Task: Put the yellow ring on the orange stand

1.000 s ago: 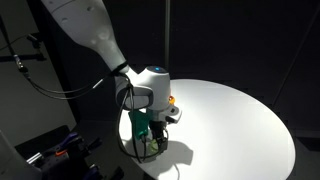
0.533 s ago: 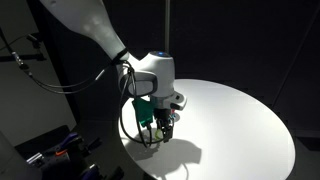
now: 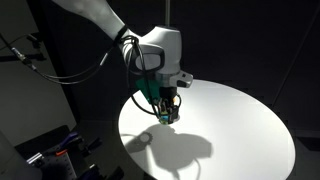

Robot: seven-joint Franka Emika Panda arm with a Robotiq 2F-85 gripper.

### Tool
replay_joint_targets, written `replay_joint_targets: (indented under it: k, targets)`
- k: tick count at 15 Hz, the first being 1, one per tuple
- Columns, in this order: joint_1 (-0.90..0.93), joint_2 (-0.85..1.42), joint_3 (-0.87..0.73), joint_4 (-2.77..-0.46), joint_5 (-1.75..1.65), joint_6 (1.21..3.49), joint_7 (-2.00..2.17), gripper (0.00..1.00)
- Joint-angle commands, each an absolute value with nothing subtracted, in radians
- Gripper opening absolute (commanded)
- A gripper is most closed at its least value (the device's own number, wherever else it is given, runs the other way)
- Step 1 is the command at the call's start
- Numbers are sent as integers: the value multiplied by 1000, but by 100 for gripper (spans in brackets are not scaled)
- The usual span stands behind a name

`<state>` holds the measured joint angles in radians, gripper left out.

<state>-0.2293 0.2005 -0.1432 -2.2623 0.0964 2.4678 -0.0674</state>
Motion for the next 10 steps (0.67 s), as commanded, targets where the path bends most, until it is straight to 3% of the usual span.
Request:
replay_joint_targets:
  k: [1, 10]
  targets:
    - [-212, 172, -141, -2202, 127, 2382, -52, 49]
    - [-170, 160, -121, -2085, 203, 2314, -31, 49]
